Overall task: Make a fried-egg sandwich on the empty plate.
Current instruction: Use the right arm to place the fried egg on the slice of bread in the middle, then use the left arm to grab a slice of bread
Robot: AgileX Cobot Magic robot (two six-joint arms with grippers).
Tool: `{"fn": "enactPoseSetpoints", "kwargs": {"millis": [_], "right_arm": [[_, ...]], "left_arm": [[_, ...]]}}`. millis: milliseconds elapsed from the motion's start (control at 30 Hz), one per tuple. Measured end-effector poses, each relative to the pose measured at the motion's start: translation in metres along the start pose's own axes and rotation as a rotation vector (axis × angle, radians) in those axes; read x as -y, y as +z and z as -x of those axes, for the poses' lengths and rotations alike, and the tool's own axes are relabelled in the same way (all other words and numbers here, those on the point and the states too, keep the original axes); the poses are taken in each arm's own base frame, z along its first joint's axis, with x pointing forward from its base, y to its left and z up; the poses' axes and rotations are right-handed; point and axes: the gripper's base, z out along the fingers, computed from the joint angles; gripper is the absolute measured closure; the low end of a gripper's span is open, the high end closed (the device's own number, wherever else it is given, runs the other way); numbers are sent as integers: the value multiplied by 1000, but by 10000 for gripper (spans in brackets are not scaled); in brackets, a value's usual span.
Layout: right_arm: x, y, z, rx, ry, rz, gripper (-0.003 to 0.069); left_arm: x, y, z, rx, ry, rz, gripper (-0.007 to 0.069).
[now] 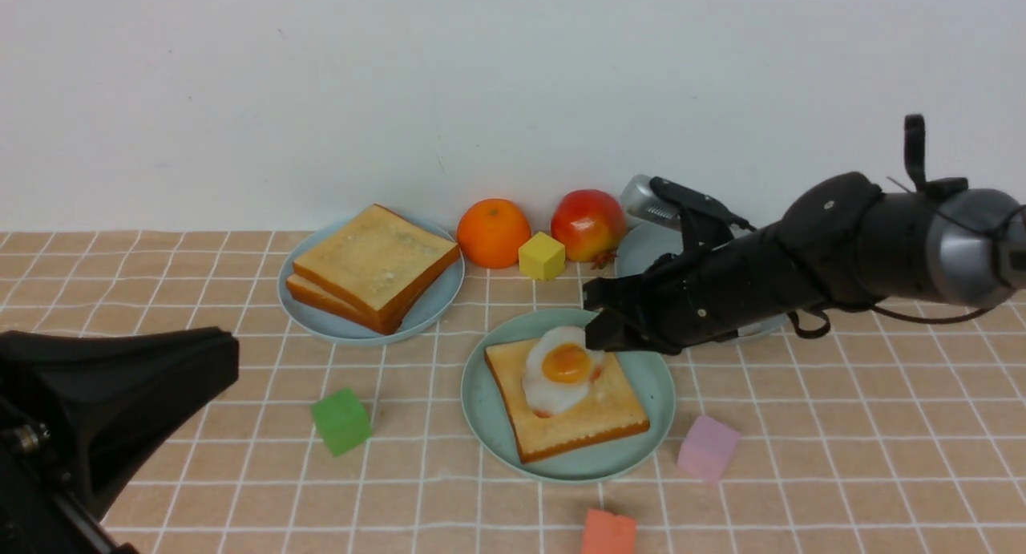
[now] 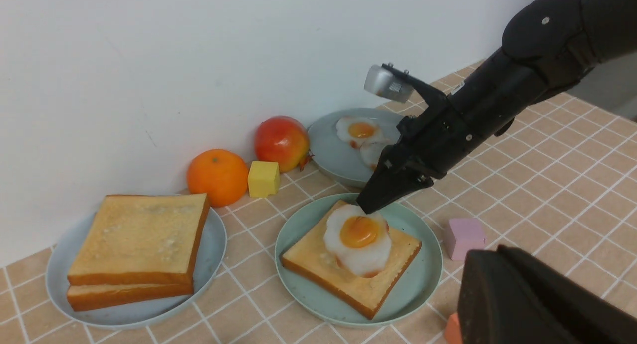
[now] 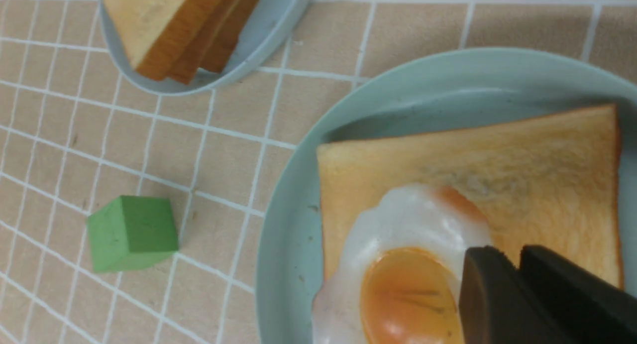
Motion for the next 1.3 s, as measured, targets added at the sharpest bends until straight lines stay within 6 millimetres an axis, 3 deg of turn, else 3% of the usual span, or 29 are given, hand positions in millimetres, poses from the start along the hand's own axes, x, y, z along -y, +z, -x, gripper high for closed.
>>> {"fn": "enactPoseSetpoints", "kwargs": {"millis": [100,200,233,300,400,467,500,533,567,600,667,733,800,833,867,900,933,1100,1300], "right_arm": [[2,3,-2,-9,8,-2,503],[2,4,-3,-26,8,6,351],[1,3,-3,-28,6,8,343],[-2,-5,-2,-42,-7,26,271],[-8,-29,4,-43,-53,48,249],[-21,-75,11,-40,-118,64,292],[-22,-79,11,-42,-123,64,304],[-31,-110,10,-53,-167,50,361],[-32,-114,10,-56,-173,47,361],[-40,-143,5,-72,-225,12,427],[-48,-175,-5,-84,-265,-49,514],[-50,-191,-12,-85,-270,-88,570],[-51,-219,-28,-70,-282,-160,648],[-50,-222,-32,-70,-281,-168,659],[-52,-236,-42,-48,-285,-188,671],[-52,-238,-43,-45,-288,-189,671],[-53,-249,-56,-37,-294,-197,671],[-59,-281,-89,24,-318,-183,666],[-67,-309,-112,112,-355,-166,661]], "left_arm": [[0,0,0,0,0,0,609],[0,0,0,0,1,0,606],[0,0,0,0,1,0,606],[0,0,-1,-11,-13,3,606],[-1,5,-7,-74,-65,18,605],[-1,22,-19,-226,-126,62,605],[-1,23,-19,-238,-129,66,605],[-1,38,-26,-335,-138,95,605],[-1,40,-27,-350,-136,98,605],[0,55,-30,-423,-127,115,605],[2,82,-33,-530,-90,132,611],[3,98,-33,-582,-59,141,627],[-5,136,-28,-674,-17,173,638],[-8,139,-25,-670,-17,179,638],[-20,160,-23,-706,-16,202,638],[-22,163,-23,-710,-16,206,638],[-42,185,-17,-727,-23,226,638],[-102,237,-6,-743,-53,242,638],[-155,298,-36,-815,-9,238,596]]}}
